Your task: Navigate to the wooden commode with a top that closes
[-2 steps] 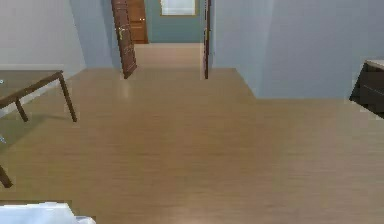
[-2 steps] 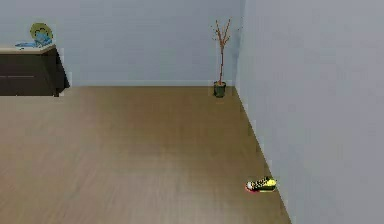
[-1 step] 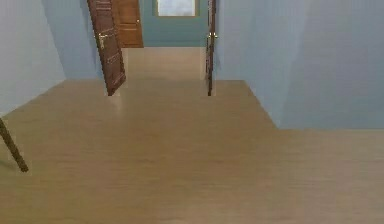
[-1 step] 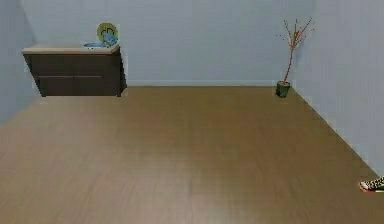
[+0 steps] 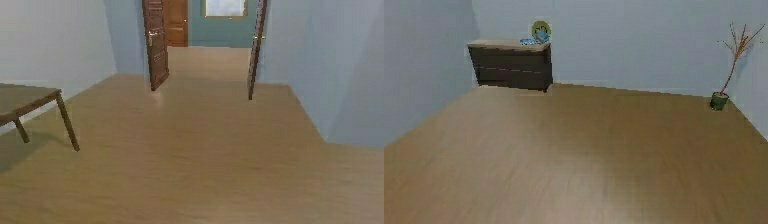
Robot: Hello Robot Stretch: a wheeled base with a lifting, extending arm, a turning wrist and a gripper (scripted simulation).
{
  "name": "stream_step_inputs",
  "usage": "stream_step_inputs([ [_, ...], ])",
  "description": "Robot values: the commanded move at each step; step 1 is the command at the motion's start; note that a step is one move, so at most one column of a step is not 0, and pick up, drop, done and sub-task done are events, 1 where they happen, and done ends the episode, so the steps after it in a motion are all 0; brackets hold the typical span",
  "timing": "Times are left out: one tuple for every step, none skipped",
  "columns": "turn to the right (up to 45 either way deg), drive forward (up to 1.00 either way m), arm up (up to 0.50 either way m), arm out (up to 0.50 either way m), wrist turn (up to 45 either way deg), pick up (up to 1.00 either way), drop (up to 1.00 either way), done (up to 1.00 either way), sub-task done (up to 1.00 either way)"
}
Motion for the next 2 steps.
stream_step_inputs([
  [0.0, 1.0, 0.0, 0.0, 0.0, 0.0, 0.0, 0.0, 0.0],
  [0.0, 1.0, 0.0, 0.0, 0.0, 0.0, 0.0, 0.0, 0.0],
])
